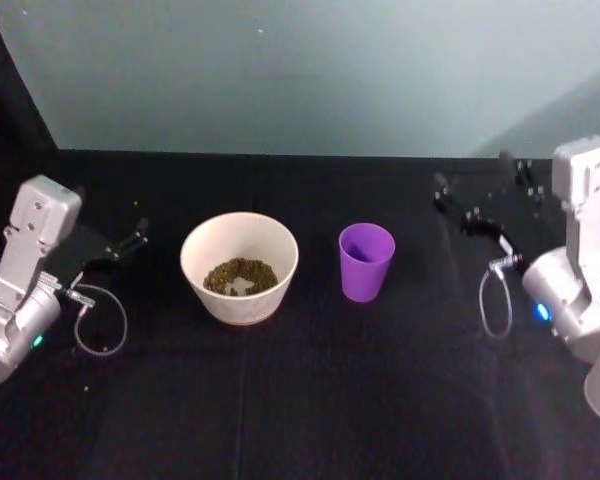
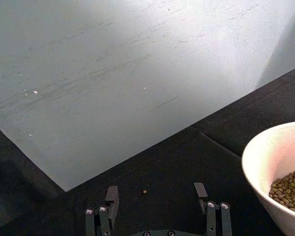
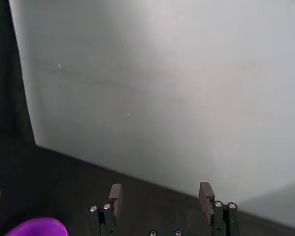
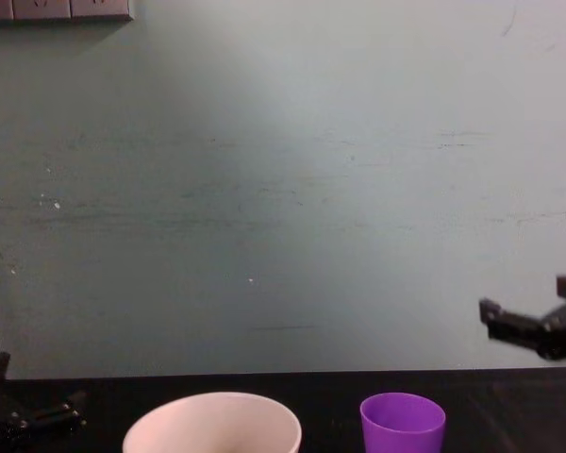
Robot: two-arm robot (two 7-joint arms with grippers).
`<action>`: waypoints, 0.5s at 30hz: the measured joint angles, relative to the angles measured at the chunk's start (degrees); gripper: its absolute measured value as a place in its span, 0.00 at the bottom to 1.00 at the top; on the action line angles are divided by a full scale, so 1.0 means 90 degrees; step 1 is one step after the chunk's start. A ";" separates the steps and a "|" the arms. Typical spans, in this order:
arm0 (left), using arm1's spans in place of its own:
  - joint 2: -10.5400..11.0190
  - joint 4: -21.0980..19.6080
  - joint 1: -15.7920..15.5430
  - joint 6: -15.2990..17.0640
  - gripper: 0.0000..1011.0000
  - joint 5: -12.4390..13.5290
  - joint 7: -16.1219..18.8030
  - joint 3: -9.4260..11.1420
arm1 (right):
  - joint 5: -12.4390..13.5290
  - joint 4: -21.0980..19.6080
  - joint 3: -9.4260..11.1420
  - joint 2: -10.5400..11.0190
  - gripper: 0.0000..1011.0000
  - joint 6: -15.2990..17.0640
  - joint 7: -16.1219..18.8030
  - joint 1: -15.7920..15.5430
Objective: Pick up the cup and pour the mung beans from the cup into the bowl.
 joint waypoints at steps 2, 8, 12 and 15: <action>0.0000 0.0000 0.0000 0.0000 0.99 0.0000 0.0000 0.0000 | -0.0024 0.0097 0.0015 -0.0014 0.99 0.0001 -0.0007 -0.0032; 0.0000 0.0000 0.0000 0.0000 0.99 0.0000 0.0000 0.0000 | -0.0049 0.0468 0.0064 -0.0116 0.99 -0.0039 -0.0011 -0.0117; 0.0000 0.0000 0.0000 0.0000 0.99 0.0000 0.0000 0.0000 | -0.0073 0.0619 0.0095 -0.0171 0.99 -0.0066 -0.0010 -0.0126; 0.0000 0.0000 0.0000 0.0000 0.99 0.0000 0.0000 0.0000 | -0.0084 0.0622 0.0101 -0.0181 0.99 -0.0061 0.0001 -0.0128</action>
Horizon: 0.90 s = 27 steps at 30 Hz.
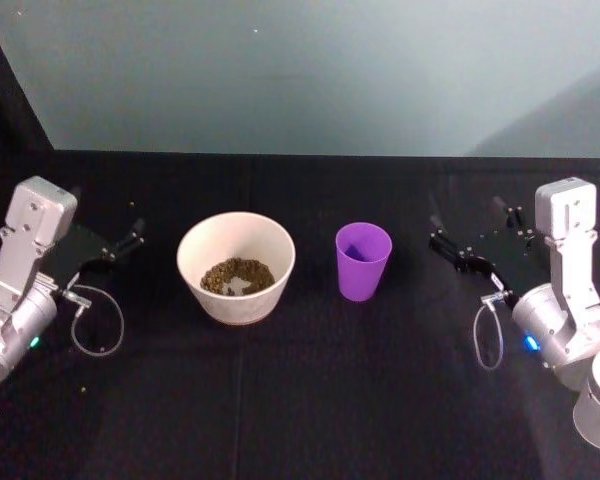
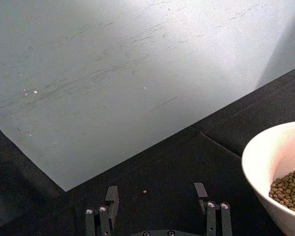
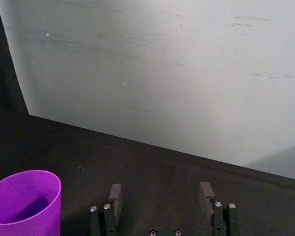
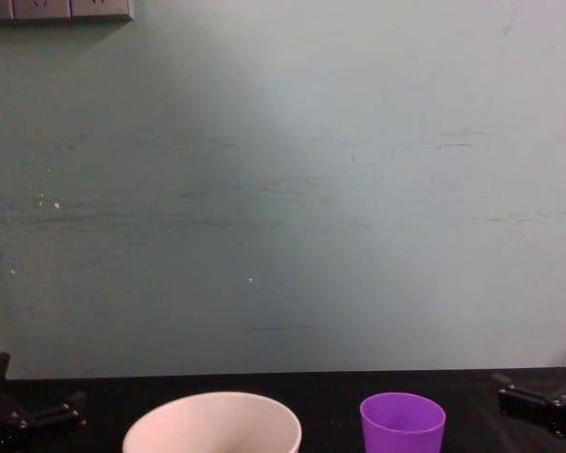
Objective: Pick up the cup and pour the mung beans from the cup into the bowl.
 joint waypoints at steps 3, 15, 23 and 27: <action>0.0000 0.0000 0.0000 0.0000 0.99 0.0000 0.0000 0.0000 | -0.0037 -0.0020 -0.0001 -0.0005 0.99 0.0043 0.0014 0.0003; 0.0000 0.0000 0.0000 0.0000 0.99 0.0000 0.0000 0.0000 | -0.0048 -0.0037 -0.0010 -0.0007 0.99 0.0065 0.0015 0.0008; 0.0000 0.0000 0.0000 0.0000 0.99 0.0000 0.0000 0.0000 | -0.0042 -0.0034 -0.0010 -0.0005 0.99 0.0052 0.0019 0.0008; 0.0000 0.0000 0.0000 0.0000 0.99 0.0000 0.0000 0.0000 | -0.0039 -0.0033 -0.0010 -0.0005 0.99 0.0049 0.0021 0.0008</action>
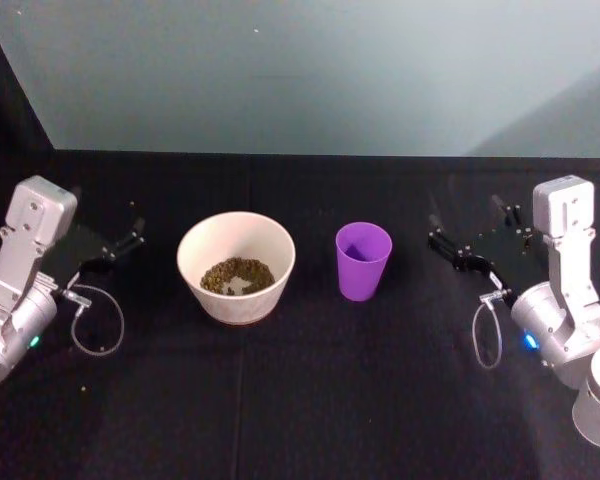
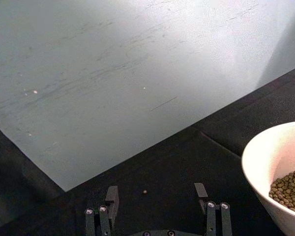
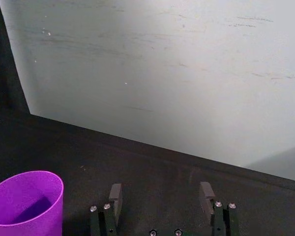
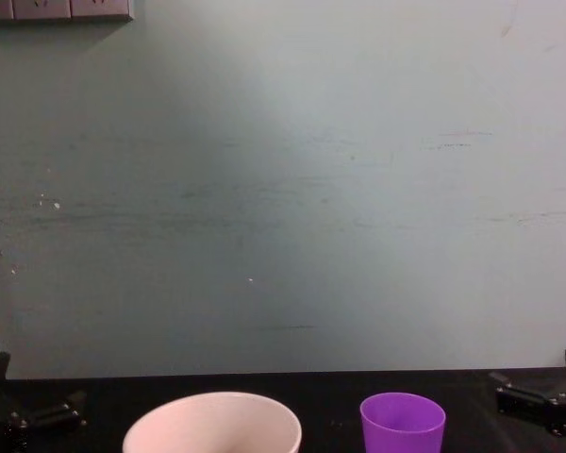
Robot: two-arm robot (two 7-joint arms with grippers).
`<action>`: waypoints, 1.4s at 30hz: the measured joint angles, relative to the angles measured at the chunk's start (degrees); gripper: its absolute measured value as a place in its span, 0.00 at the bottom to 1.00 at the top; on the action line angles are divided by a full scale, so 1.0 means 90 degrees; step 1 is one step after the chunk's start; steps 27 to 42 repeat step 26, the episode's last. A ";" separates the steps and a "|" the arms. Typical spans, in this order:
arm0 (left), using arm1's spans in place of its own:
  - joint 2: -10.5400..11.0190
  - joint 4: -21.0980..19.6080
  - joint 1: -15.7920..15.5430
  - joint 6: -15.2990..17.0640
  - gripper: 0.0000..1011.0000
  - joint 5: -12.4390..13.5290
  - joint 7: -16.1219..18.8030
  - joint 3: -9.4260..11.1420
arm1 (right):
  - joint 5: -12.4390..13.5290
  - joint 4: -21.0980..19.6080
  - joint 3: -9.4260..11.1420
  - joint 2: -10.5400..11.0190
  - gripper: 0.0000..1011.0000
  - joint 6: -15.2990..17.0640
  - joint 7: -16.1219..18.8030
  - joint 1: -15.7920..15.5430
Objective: Pick up the cup and pour the mung beans from the cup into the bowl.
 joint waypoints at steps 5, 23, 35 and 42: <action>0.0000 0.0000 0.0000 0.0000 0.99 0.0000 0.0000 0.0000 | 0.0002 0.0003 0.0000 0.0000 0.99 -0.0002 0.0002 0.0000; 0.0000 0.0000 0.0000 0.0000 0.99 0.0000 0.0000 0.0000 | 0.0010 0.0005 0.0000 0.0000 0.99 -0.0010 0.0007 0.0000; 0.0000 0.0000 0.0001 0.0000 0.99 0.0000 0.0000 0.0000 | 0.0011 0.0005 0.0000 0.0000 0.99 -0.0010 0.0007 0.0000; 0.0000 0.0000 0.0001 0.0000 0.99 0.0000 0.0000 0.0000 | 0.0011 0.0005 0.0000 0.0000 0.99 -0.0010 0.0007 0.0000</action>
